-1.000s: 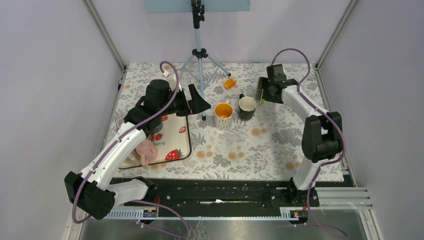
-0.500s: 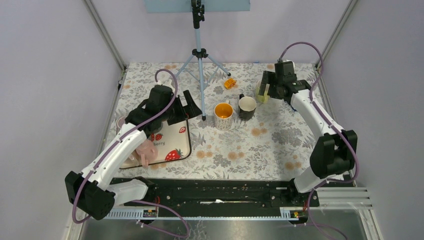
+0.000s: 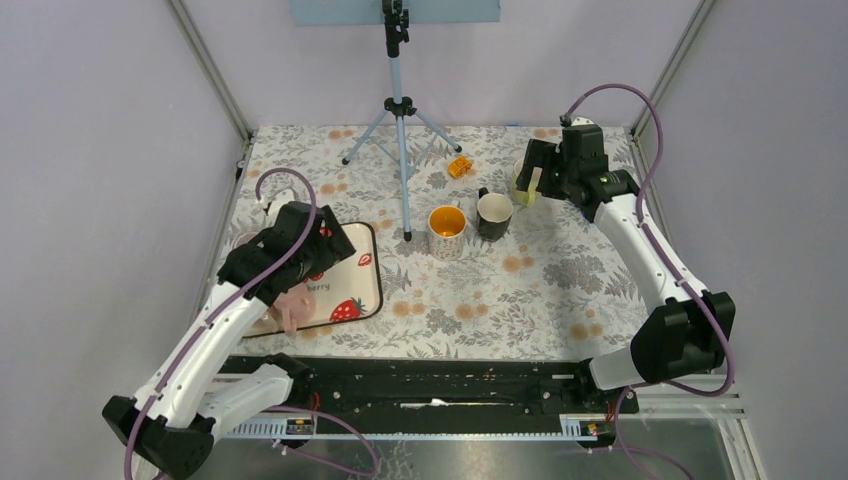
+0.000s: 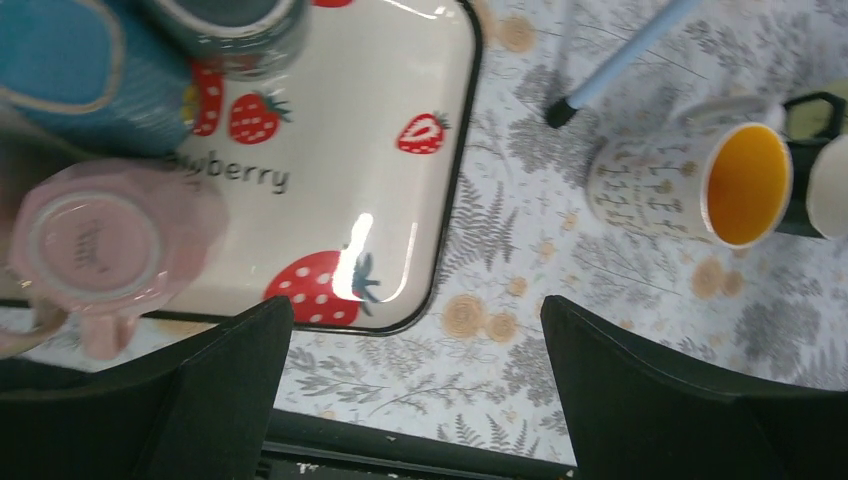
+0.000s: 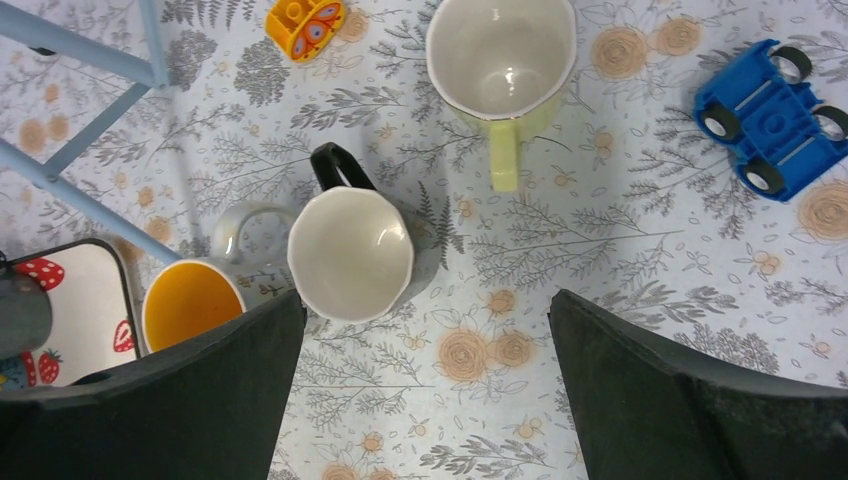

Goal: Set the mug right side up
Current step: Place the cup at the center of the board, then turn over the cup on the tray.

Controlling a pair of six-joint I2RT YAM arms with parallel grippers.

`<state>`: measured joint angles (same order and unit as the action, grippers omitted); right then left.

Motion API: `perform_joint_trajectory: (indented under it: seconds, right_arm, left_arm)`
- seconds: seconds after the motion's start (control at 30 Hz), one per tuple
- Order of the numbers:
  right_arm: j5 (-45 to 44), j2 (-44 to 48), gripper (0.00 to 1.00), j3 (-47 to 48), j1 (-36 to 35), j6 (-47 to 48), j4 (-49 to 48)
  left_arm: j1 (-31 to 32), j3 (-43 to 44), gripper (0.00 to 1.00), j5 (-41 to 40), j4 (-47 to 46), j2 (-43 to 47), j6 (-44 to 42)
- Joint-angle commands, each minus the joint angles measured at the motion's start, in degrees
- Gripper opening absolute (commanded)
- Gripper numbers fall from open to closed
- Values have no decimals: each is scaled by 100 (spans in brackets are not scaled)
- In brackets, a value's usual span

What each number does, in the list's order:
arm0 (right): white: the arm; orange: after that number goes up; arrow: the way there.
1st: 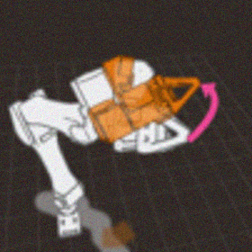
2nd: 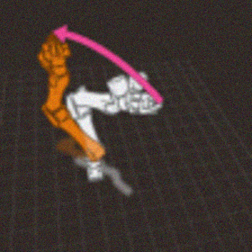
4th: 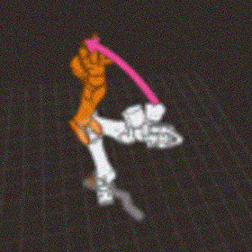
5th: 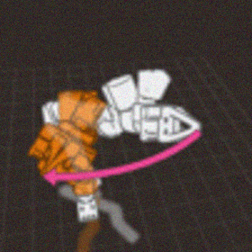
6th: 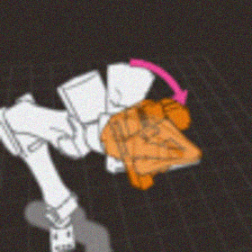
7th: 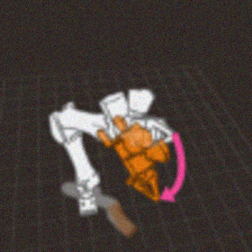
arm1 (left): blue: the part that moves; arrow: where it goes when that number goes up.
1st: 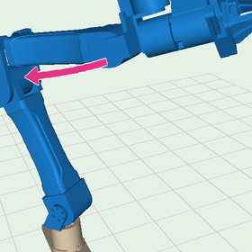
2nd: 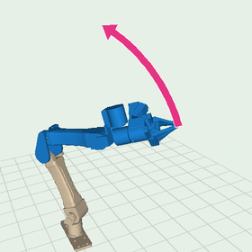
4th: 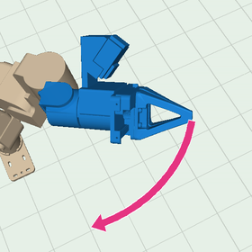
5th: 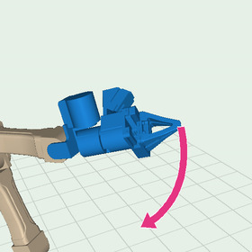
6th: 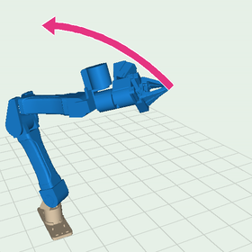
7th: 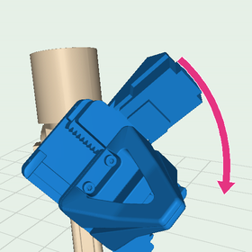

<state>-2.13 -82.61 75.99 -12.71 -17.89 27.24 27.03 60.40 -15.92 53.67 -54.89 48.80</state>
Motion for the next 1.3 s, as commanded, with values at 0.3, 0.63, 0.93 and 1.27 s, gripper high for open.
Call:
perform_joint_trajectory:
  seconds: [0.3,0.63,0.93,1.27]
  right_arm:
    - [635,494,100,-182,-21,-75,-355]
    - [867,538,100,-233,-26,-68,-467]
    - [1018,549,100,-273,-22,-60,-535]
    - [1087,566,100,-297,-29,-47,-570]
  left_arm:
    - [-164,-412,99,-1572,1411,361,1606]
    - [-474,-1024,99,-1910,1299,532,1999]
    - [-995,-1296,99,-1841,589,472,1394]
    - [-1438,-1557,99,-1456,-91,224,806]
